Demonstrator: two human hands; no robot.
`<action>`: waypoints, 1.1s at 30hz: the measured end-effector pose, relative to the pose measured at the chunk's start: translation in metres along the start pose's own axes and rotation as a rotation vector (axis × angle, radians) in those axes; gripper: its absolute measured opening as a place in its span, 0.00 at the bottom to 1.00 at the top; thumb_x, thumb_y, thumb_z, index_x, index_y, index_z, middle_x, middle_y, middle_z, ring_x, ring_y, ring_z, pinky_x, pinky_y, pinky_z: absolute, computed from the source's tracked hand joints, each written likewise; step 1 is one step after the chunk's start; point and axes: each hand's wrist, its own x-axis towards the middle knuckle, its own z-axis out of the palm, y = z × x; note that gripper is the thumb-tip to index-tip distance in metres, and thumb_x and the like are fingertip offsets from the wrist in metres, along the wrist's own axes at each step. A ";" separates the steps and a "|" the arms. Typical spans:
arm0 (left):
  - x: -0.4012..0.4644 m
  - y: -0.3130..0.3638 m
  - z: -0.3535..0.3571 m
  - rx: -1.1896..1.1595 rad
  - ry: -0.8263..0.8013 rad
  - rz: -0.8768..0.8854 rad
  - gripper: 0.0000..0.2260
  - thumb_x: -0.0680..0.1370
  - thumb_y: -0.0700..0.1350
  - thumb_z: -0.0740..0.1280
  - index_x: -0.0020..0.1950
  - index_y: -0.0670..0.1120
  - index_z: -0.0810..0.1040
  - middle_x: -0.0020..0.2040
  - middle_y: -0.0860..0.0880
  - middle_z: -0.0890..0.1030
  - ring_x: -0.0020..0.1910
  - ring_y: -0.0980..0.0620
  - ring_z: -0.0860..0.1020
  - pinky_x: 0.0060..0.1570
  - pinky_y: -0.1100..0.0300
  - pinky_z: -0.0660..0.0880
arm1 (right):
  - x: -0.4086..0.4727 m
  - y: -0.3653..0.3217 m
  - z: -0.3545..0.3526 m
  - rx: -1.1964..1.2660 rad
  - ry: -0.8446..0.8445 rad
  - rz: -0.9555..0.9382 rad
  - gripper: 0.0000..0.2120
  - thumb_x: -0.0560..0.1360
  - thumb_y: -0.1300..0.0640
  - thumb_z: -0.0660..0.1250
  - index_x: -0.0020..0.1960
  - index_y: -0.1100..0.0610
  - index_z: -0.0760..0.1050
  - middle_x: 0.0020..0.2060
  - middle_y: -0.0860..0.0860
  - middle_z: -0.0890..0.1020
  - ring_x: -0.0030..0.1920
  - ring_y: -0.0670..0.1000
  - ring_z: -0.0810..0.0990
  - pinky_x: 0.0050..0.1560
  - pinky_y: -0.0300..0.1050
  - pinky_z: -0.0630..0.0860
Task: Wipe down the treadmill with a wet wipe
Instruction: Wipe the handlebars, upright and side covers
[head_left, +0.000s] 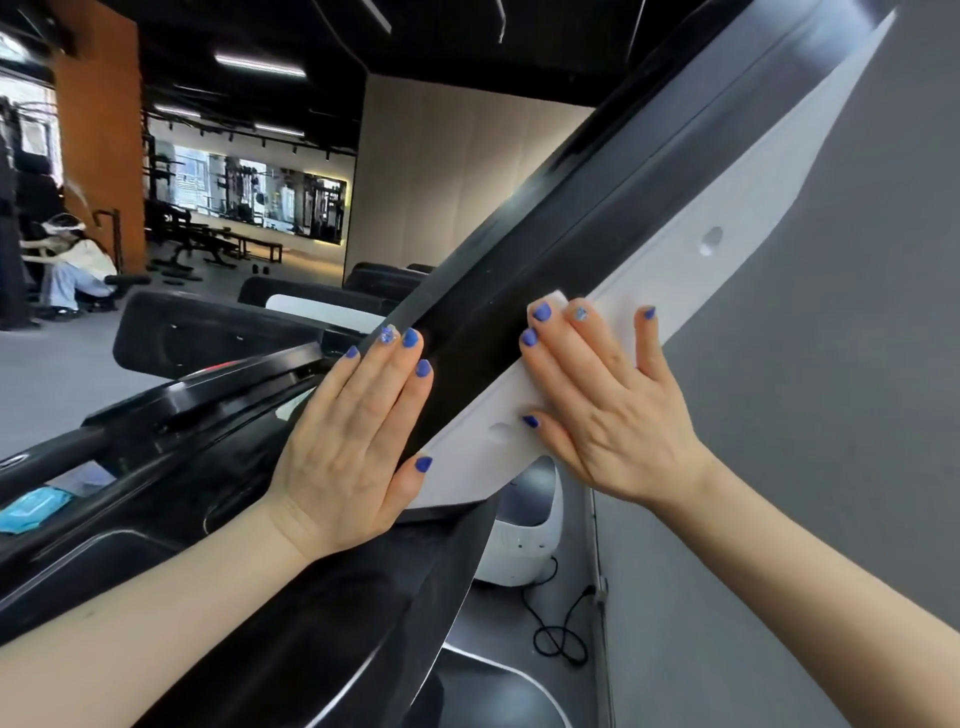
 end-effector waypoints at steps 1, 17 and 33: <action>0.001 0.001 -0.001 -0.003 -0.003 -0.002 0.29 0.84 0.49 0.54 0.81 0.38 0.50 0.81 0.38 0.54 0.81 0.40 0.52 0.78 0.43 0.55 | 0.002 -0.002 -0.002 -0.007 -0.006 0.006 0.32 0.84 0.48 0.54 0.82 0.58 0.45 0.81 0.53 0.50 0.82 0.52 0.46 0.79 0.59 0.38; 0.027 -0.005 -0.006 -0.043 0.011 0.035 0.28 0.84 0.50 0.53 0.80 0.37 0.52 0.81 0.40 0.52 0.81 0.42 0.53 0.79 0.44 0.53 | 0.001 -0.004 -0.010 -0.038 -0.028 0.031 0.32 0.84 0.49 0.54 0.82 0.58 0.47 0.79 0.53 0.55 0.82 0.53 0.48 0.78 0.61 0.40; 0.024 -0.005 -0.003 -0.019 0.006 0.057 0.31 0.85 0.53 0.53 0.82 0.38 0.47 0.83 0.43 0.44 0.82 0.41 0.50 0.79 0.42 0.52 | -0.061 0.016 0.013 -0.097 -0.093 0.099 0.31 0.85 0.42 0.45 0.82 0.57 0.48 0.82 0.51 0.47 0.82 0.54 0.49 0.78 0.60 0.36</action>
